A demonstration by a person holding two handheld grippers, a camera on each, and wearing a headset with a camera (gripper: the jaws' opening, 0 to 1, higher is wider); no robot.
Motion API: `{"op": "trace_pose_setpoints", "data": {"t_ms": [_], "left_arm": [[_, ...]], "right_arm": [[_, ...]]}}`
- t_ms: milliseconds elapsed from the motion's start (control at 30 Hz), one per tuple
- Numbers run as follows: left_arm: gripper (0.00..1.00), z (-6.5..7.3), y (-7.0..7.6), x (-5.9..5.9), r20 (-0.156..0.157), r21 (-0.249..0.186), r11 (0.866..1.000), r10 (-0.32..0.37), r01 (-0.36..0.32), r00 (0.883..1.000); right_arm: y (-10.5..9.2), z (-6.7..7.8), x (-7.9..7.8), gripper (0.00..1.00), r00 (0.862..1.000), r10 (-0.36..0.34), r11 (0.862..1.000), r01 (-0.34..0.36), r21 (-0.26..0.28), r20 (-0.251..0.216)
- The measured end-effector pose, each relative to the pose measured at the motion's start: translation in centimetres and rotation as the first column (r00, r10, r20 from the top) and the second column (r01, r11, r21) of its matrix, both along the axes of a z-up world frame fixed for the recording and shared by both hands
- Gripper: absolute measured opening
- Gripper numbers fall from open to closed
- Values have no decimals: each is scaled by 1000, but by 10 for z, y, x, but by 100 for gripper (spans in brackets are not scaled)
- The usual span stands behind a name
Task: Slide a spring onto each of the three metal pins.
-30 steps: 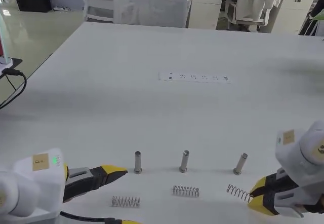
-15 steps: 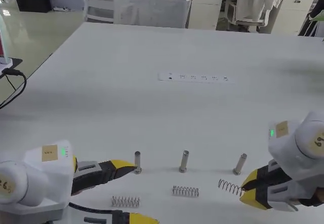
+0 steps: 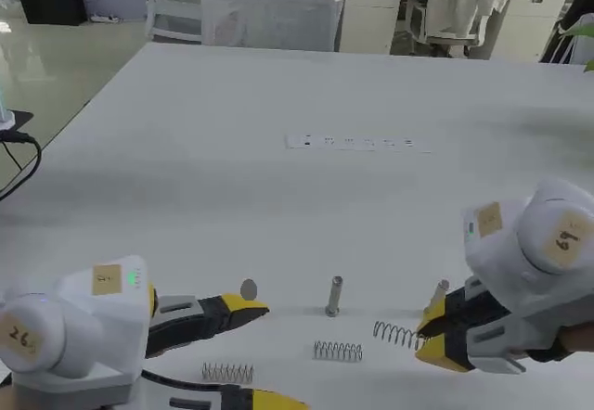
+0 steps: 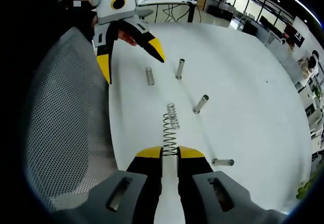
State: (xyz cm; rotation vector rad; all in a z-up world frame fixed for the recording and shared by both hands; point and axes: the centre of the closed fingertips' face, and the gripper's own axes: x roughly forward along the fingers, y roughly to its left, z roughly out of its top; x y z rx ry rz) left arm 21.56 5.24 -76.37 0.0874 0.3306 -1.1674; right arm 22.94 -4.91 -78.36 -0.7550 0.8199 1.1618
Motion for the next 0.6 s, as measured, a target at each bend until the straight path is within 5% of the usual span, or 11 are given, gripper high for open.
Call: {"op": "trace_pose_setpoints", "data": {"t_ms": [600], "left_arm": [[51, 9, -14, -2, 26, -13, 999, -45, 46, 999]], "right_arm": [[22, 13, -7, 8, 996, 83, 997, -83, 5, 16]]}}
